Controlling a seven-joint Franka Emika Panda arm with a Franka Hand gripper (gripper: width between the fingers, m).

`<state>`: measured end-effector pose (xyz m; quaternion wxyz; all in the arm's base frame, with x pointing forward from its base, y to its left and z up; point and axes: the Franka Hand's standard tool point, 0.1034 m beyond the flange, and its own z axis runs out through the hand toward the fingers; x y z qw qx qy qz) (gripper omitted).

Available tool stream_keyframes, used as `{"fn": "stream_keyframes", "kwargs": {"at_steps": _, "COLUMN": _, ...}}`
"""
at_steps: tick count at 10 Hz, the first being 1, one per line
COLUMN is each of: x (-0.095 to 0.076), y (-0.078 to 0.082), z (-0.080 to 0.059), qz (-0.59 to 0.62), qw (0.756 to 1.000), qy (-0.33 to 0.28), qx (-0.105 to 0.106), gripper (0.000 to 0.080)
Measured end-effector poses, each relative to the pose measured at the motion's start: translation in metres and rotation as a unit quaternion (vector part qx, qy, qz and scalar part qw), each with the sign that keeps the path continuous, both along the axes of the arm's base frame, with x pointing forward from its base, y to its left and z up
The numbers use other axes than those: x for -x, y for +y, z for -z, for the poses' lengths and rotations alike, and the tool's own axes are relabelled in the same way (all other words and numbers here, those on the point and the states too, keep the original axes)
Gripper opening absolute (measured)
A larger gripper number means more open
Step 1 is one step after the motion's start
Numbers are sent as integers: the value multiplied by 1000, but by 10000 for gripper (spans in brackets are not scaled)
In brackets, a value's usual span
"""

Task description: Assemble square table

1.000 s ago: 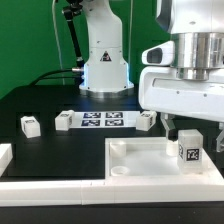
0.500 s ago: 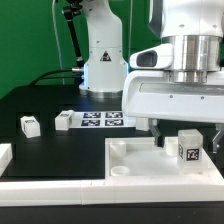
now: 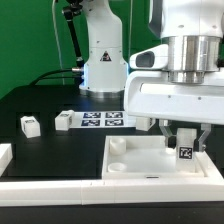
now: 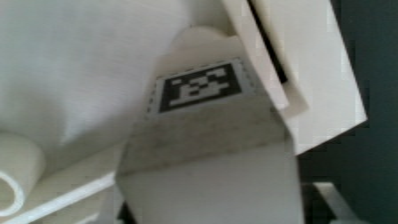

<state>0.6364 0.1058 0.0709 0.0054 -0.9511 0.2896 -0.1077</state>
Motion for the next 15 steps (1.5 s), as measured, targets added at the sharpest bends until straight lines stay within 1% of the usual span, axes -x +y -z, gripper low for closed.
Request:
{"fn": "stream_keyframes", "kwargs": {"at_steps": 1, "x": 0, "y": -1, "z": 0, "qz": 36, "qw": 999, "qy": -2, "qx": -7, "gripper": 296}}
{"fn": "stream_keyframes", "kwargs": {"at_steps": 2, "x": 0, "y": -1, "z": 0, "qz": 76, "qw": 997, "qy": -4, "qx": -15, "gripper": 189}}
{"fn": "stream_keyframes", "kwargs": {"at_steps": 3, "x": 0, "y": -4, "z": 0, "qz": 98, "qw": 995, "qy": -6, "qx": -19, "gripper": 189}}
{"fn": "stream_keyframes", "kwargs": {"at_steps": 4, "x": -1, "y": -6, "z": 1, "qz": 148, "qw": 989, "qy": -8, "qx": -28, "gripper": 45}}
{"fn": "stream_keyframes", "kwargs": {"at_steps": 5, "x": -1, "y": -10, "z": 3, "qz": 199, "qw": 979, "qy": -7, "qx": -36, "gripper": 15}}
{"fn": "stream_keyframes", "kwargs": {"at_steps": 6, "x": -3, "y": -11, "z": 3, "qz": 226, "qw": 973, "qy": -9, "qx": -41, "gripper": 3}}
{"fn": "stream_keyframes", "kwargs": {"at_steps": 8, "x": -3, "y": -12, "z": 3, "qz": 224, "qw": 974, "qy": -9, "qx": -40, "gripper": 2}}
{"fn": "stream_keyframes", "kwargs": {"at_steps": 9, "x": -3, "y": -12, "z": 3, "qz": 209, "qw": 977, "qy": -5, "qx": -36, "gripper": 2}}
{"fn": "stream_keyframes", "kwargs": {"at_steps": 10, "x": -4, "y": -9, "z": -1, "qz": 165, "qw": 986, "qy": 15, "qx": -22, "gripper": 2}}
{"fn": "stream_keyframes", "kwargs": {"at_steps": 11, "x": -7, "y": -3, "z": -8, "qz": 82, "qw": 996, "qy": 34, "qx": 9, "gripper": 81}}
{"fn": "stream_keyframes", "kwargs": {"at_steps": 12, "x": -8, "y": 2, "z": -10, "qz": 20, "qw": 999, "qy": 36, "qx": 28, "gripper": 270}}
{"fn": "stream_keyframes", "kwargs": {"at_steps": 13, "x": -8, "y": 2, "z": -9, "qz": 21, "qw": 999, "qy": 36, "qx": 27, "gripper": 408}}
{"fn": "stream_keyframes", "kwargs": {"at_steps": 14, "x": -8, "y": 1, "z": -9, "qz": 22, "qw": 999, "qy": 36, "qx": 27, "gripper": 408}}
{"fn": "stream_keyframes", "kwargs": {"at_steps": 15, "x": -8, "y": 1, "z": -9, "qz": 22, "qw": 999, "qy": 36, "qx": 27, "gripper": 554}}
